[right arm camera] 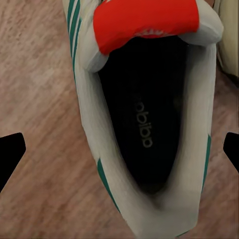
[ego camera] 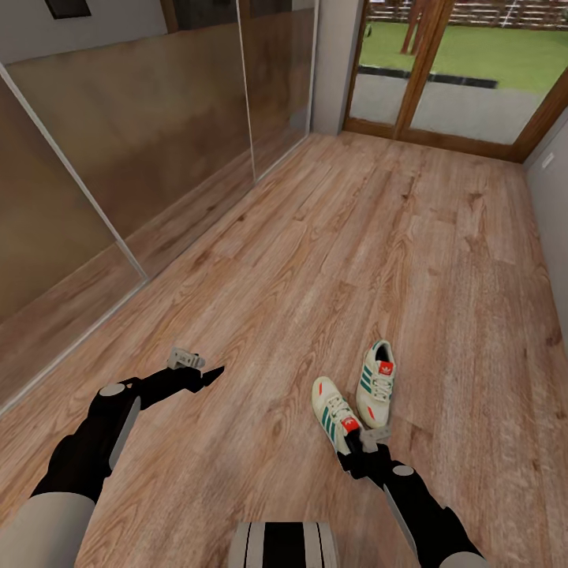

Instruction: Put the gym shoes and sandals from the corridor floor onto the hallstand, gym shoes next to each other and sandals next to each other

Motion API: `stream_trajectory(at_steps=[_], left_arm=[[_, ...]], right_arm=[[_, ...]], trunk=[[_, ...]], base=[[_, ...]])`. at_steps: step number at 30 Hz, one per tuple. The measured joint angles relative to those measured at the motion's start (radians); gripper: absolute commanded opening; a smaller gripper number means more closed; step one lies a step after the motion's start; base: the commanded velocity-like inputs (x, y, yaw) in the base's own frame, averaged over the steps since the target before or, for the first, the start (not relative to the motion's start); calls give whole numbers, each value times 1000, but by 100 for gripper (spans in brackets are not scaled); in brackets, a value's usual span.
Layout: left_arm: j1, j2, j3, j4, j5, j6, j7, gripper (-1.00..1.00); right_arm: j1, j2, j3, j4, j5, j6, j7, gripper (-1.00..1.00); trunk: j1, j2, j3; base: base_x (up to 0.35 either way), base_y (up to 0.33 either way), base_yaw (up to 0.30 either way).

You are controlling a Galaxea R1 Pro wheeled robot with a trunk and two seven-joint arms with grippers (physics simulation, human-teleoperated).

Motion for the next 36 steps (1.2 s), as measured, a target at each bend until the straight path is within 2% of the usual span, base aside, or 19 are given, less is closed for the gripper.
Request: stream_trajectory(at_steps=[5, 27, 36], left_arm=[[0, 1, 0, 0, 0, 0, 0, 100], [0, 0, 2, 0, 0, 0, 0, 100], [0, 0, 4, 0, 1, 0, 0, 100]], right_arm=[[0, -2, 0, -15, 0, 0, 0, 100], [0, -4, 3, -33, 2, -3, 0, 100], [0, -3, 3, -33, 2, -3, 2, 100]], trunk=[[2, -1, -21], [2, -1, -23], [6, -3, -58]], base=[[0, 0, -145], [0, 0, -17], [0, 0, 0]])
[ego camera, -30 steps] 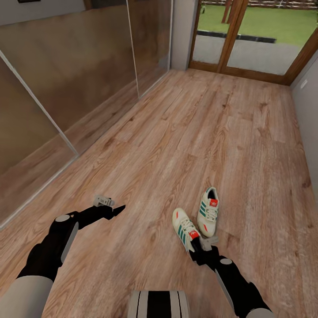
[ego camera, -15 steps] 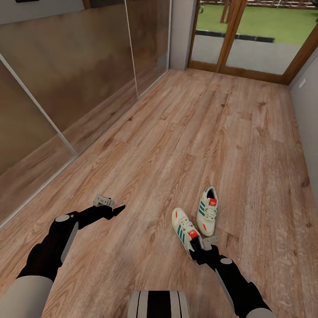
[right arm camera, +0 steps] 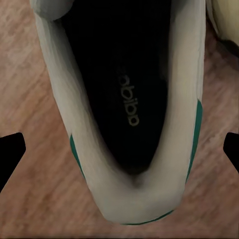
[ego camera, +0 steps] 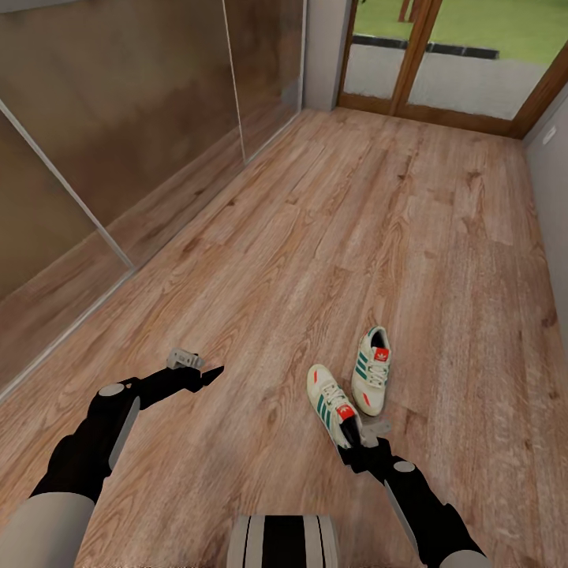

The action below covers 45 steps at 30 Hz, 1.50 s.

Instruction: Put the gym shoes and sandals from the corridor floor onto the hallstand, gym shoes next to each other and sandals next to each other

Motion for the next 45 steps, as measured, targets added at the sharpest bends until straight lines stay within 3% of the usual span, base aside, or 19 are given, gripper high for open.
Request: stream_trajectory(at_steps=[3, 45], left_arm=[[0, 0, 0, 0, 0, 0, 0, 100], [0, 0, 0, 2, 0, -8, -2, 100]], right_arm=[[0, 1, 0, 1, 0, 0, 0, 100], [0, -1, -2, 4, 0, 0, -1, 100]], trunk=[[1, -1, -12], [1, -1, -12]], base=[[0, 0, 0], [16, 0, 0]])
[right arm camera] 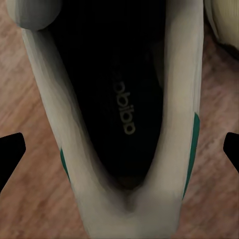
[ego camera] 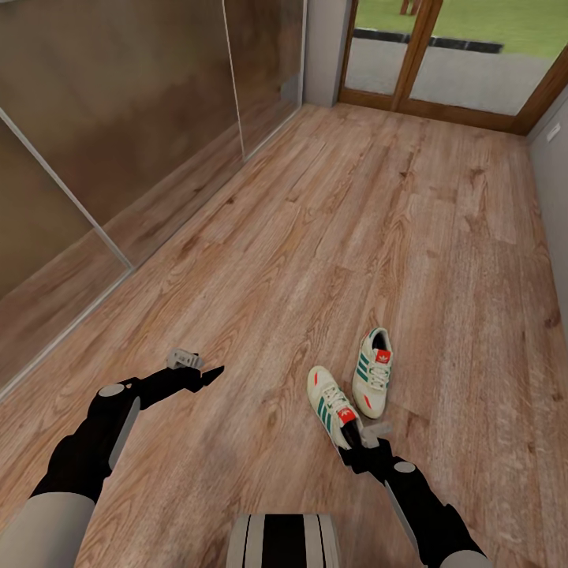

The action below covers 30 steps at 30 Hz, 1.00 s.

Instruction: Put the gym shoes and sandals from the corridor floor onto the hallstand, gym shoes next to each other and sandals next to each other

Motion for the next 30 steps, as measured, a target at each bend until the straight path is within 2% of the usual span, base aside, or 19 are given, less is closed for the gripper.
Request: stream_trajectory(at_steps=[5, 10, 29, 30], left_arm=[[0, 0, -2, 0, 0, 1, 1, 100], [0, 0, -2, 0, 0, 2, 0, 100], [-1, 2, 0, -2, 0, 1, 0, 100], [-1, 2, 0, -2, 0, 2, 0, 100]], right_arm=[[0, 0, 0, 0, 0, 0, 0, 100], [0, 0, 0, 0, 0, 0, 0, 100], [0, -1, 0, 0, 0, 1, 0, 100], [0, -1, 0, 0, 0, 1, 0, -100]], trunk=[[0, 0, 0], [2, -1, -19], [2, -1, -19], [2, -1, -19]], base=[[1, 0, 0], [0, 0, 0], [0, 0, 0], [0, 0, 0]])
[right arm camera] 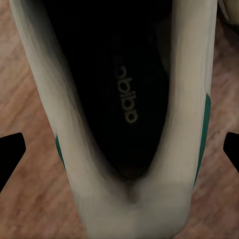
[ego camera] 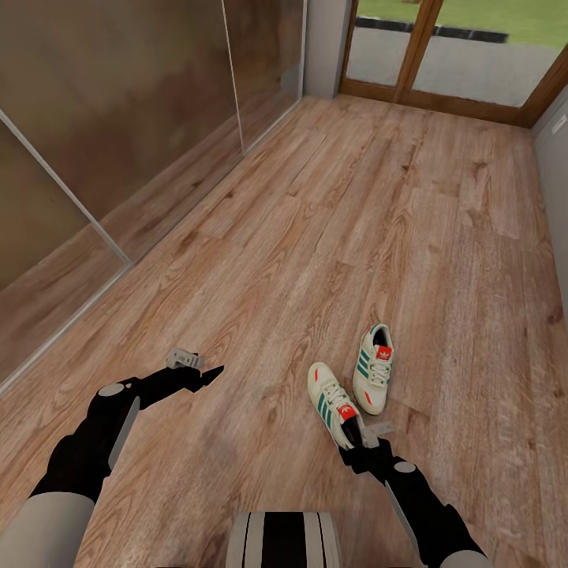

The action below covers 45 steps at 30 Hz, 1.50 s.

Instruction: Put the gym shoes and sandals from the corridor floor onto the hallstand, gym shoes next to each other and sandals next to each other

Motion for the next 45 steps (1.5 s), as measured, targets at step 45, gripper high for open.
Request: stream_trajectory(at_steps=[45], left_arm=[[0, 4, 9, 1, -1, 7, 1, 100]], right_arm=[[0, 0, 4, -5, -1, 0, 1, -100]], trunk=[[-8, 4, 73]], base=[[0, 0, 0]])
